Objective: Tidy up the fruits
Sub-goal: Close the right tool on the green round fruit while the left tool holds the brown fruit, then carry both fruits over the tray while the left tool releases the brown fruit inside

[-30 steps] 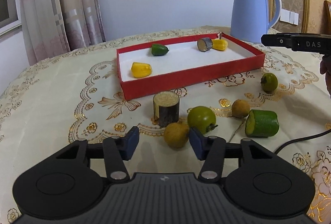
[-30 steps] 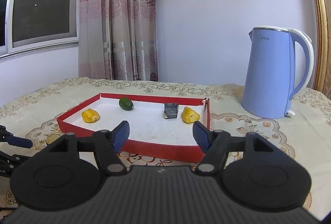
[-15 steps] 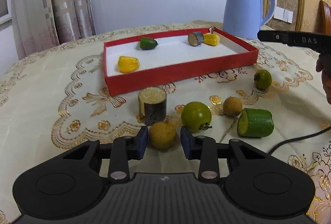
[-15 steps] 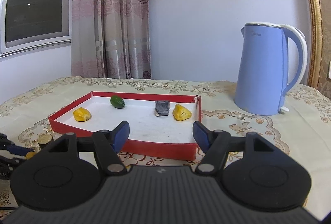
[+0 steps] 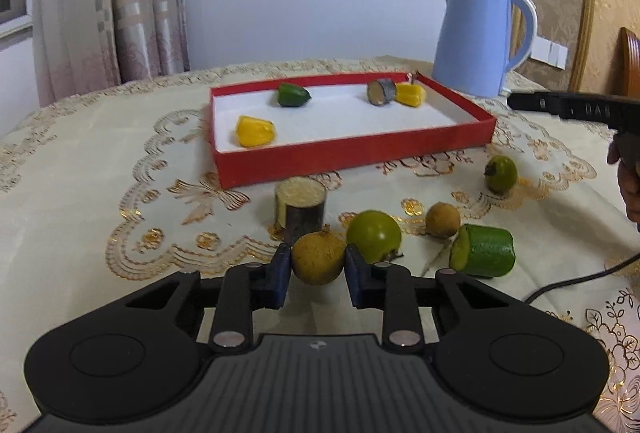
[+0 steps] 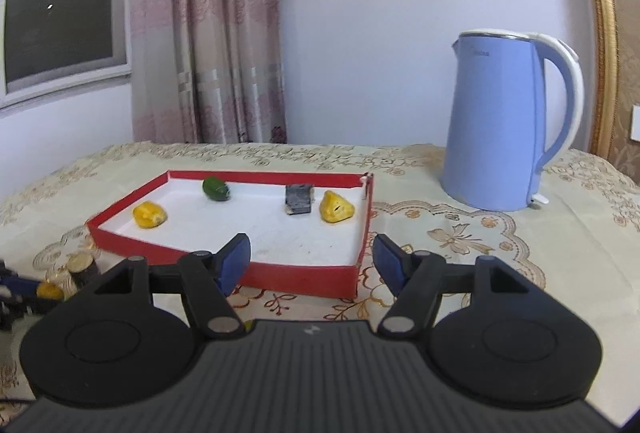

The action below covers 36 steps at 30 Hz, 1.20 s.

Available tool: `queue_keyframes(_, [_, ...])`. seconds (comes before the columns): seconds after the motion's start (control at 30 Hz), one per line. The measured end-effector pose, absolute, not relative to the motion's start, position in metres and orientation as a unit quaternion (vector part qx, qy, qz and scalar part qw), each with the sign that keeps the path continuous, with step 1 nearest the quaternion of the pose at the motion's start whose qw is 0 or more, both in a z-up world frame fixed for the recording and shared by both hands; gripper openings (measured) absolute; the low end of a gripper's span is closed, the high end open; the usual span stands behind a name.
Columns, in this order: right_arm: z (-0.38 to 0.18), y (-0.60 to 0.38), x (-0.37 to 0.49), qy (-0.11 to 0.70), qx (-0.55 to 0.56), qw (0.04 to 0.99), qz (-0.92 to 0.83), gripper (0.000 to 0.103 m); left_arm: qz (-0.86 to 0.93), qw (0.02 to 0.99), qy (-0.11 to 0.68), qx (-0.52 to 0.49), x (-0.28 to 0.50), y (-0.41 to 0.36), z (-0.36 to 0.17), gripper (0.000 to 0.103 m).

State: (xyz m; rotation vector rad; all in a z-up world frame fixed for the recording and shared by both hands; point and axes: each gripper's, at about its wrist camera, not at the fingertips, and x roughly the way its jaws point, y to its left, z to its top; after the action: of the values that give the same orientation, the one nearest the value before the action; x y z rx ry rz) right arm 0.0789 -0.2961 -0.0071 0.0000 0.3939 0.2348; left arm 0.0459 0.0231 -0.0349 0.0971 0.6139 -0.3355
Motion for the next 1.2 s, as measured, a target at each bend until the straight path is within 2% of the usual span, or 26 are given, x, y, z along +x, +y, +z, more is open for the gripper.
queue_keyframes(0.17, [-0.015, -0.28, 0.081, 0.224, -0.045, 0.961, 0.153, 0.065, -0.149, 0.946, 0.284, 0.041, 0.04, 0.029, -0.024, 0.028])
queue_keyframes(0.27, [-0.021, -0.27, 0.081, 0.239, -0.068, 0.955, 0.163, 0.056, -0.139, 0.95, 0.276, 0.043, 0.038, 0.03, -0.019, 0.028])
queue_keyframes(0.47, [-0.03, -0.261, 0.083, 0.265, -0.095, 0.943, 0.178, 0.053, -0.142, 0.952, 0.266, 0.042, 0.035, 0.029, -0.016, 0.028])
queue_keyframes(0.6, [-0.035, -0.257, 0.084, 0.279, -0.107, 0.936, 0.186, 0.044, -0.141, 0.953, 0.266, 0.04, 0.033, 0.03, -0.016, 0.028])
queue_keyframes(0.87, [-0.041, -0.252, 0.086, 0.296, -0.128, 0.929, 0.183, 0.036, -0.142, 0.953, 0.265, 0.038, 0.032, 0.032, -0.015, 0.028])
queue_keyframes(1.2, [-0.041, -0.25, 0.086, 0.293, -0.142, 0.928, 0.181, 0.032, -0.141, 0.954, 0.264, 0.036, 0.031, 0.031, -0.015, 0.028])
